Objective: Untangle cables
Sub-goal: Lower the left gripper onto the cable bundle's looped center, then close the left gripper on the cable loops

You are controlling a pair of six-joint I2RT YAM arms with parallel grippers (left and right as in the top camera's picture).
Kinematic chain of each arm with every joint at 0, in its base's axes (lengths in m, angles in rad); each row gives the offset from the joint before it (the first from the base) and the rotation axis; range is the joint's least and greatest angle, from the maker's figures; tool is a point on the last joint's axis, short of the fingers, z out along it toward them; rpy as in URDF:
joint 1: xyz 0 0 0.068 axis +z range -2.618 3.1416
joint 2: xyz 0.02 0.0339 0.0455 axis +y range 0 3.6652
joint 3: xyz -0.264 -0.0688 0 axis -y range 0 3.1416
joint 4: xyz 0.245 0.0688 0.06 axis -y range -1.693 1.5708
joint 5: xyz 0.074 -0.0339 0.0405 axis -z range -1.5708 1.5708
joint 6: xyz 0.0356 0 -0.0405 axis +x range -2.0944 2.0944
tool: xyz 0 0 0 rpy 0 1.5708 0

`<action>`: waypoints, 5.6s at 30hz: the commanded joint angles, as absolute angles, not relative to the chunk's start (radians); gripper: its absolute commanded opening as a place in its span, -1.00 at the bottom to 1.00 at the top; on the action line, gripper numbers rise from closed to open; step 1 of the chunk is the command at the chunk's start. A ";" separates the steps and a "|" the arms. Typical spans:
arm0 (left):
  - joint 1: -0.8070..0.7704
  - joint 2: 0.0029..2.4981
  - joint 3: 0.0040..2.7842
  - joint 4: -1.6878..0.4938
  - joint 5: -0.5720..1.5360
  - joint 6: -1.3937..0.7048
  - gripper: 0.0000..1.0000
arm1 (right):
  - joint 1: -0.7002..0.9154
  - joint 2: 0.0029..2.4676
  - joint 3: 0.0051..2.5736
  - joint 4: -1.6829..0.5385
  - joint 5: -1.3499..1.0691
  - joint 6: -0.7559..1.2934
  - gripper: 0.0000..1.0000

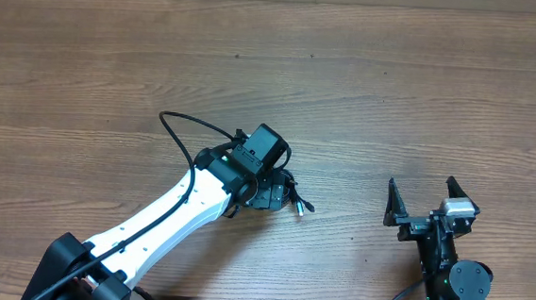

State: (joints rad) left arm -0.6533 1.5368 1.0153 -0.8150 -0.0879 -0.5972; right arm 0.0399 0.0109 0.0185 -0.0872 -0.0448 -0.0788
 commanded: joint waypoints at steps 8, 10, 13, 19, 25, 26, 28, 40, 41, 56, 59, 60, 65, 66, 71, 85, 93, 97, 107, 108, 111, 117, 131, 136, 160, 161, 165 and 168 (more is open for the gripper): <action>-0.655 1.557 1.034 -0.810 -0.142 -0.598 1.00 | 0.038 0.003 0.008 -0.081 -0.043 -0.080 1.00; -0.655 1.567 1.034 -0.805 -0.142 -0.598 0.99 | 0.038 0.003 0.008 -0.082 -0.043 -0.080 1.00; -0.655 1.589 1.034 -0.802 -0.141 -0.598 1.00 | 0.038 0.003 0.008 -0.082 -0.043 -0.080 1.00; -0.655 1.630 1.034 -0.799 -0.141 -0.598 1.00 | 0.038 0.003 0.008 -0.082 -0.043 -0.080 1.00; -0.655 1.645 1.034 -0.796 -0.141 -0.599 0.99 | 0.038 0.003 0.008 -0.081 -0.043 -0.080 1.00; -0.655 1.647 1.034 -0.794 -0.141 -0.599 1.00 | 0.038 0.003 0.008 -0.081 -0.043 -0.080 1.00; -0.655 1.647 1.034 -0.791 -0.140 -0.599 1.00 | 0.038 0.003 0.008 -0.081 -0.043 -0.080 1.00; -0.655 1.647 1.034 -0.786 -0.138 -0.599 1.00 | 0.038 0.003 0.008 -0.082 -0.043 -0.080 1.00; -0.655 1.647 1.034 -0.786 -0.138 -0.599 0.99 | 0.038 0.003 0.008 -0.081 -0.043 -0.080 1.00; -0.655 1.647 1.034 -0.757 -0.165 -0.598 0.99 | 0.038 0.003 0.008 -0.081 -0.043 -0.080 1.00; -0.655 1.647 1.034 -0.750 -0.165 -0.598 0.99 | 0.038 0.003 0.008 -0.082 -0.043 -0.080 1.00; -0.655 1.647 1.034 -0.749 -0.167 -0.598 0.99 | 0.038 0.003 0.008 -0.081 -0.043 -0.080 1.00; -0.655 1.648 1.034 -0.734 -0.199 -0.598 0.99 | 0.038 0.003 0.008 -0.082 -0.043 -0.080 1.00; -0.655 1.648 1.034 -0.731 -0.204 -0.598 0.99 | 0.038 0.003 0.008 -0.082 -0.043 -0.080 1.00; -0.655 1.648 1.034 -0.733 -0.247 -0.595 1.00 | 0.038 0.003 0.008 -0.081 -0.043 -0.080 1.00; -0.653 1.640 1.074 -0.712 -0.247 -0.305 1.00 | 0.038 0.003 0.008 -0.082 -0.043 -0.080 1.00; -0.653 1.644 1.072 -0.675 -0.244 -0.266 0.99 | 0.038 0.003 0.008 -0.082 -0.043 -0.080 1.00; -0.653 1.657 1.062 -0.677 -0.242 -0.266 0.99 | 0.038 0.003 0.008 -0.082 -0.043 -0.080 1.00; -0.653 1.665 1.061 -0.676 -0.235 -0.270 1.00 | 0.038 0.003 0.008 -0.081 -0.043 -0.080 1.00; -0.653 1.665 1.061 -0.677 -0.235 -0.270 0.99 | 0.038 0.003 0.008 -0.082 -0.043 -0.080 1.00; -0.653 1.665 1.061 -0.677 -0.235 -0.270 0.99 | 0.038 0.003 0.008 -0.081 -0.043 -0.080 1.00; -0.653 1.665 1.061 -0.673 -0.235 -0.270 1.00 | 0.038 0.003 0.008 -0.082 -0.043 -0.080 1.00; -0.653 1.715 1.061 -0.650 -0.236 -0.270 0.99 | 0.038 0.003 0.008 -0.081 -0.043 -0.080 1.00; -0.653 1.742 1.061 -0.651 -0.236 -0.269 0.99 | 0.038 0.003 0.008 -0.081 -0.043 -0.080 0.99; -0.653 1.745 1.061 -0.626 -0.236 -0.269 1.00 | 0.038 0.003 0.008 -0.082 -0.043 -0.080 1.00; -0.653 1.745 1.061 -0.624 -0.236 -0.269 0.99 | 0.038 0.003 0.008 -0.081 -0.043 -0.080 1.00; -0.653 1.745 1.061 -0.612 -0.236 -0.270 0.99 | 0.038 0.003 0.008 -0.082 -0.043 -0.080 1.00; -0.653 1.745 1.061 -0.611 -0.236 -0.269 0.99 | 0.038 0.003 0.008 -0.082 -0.043 -0.080 0.99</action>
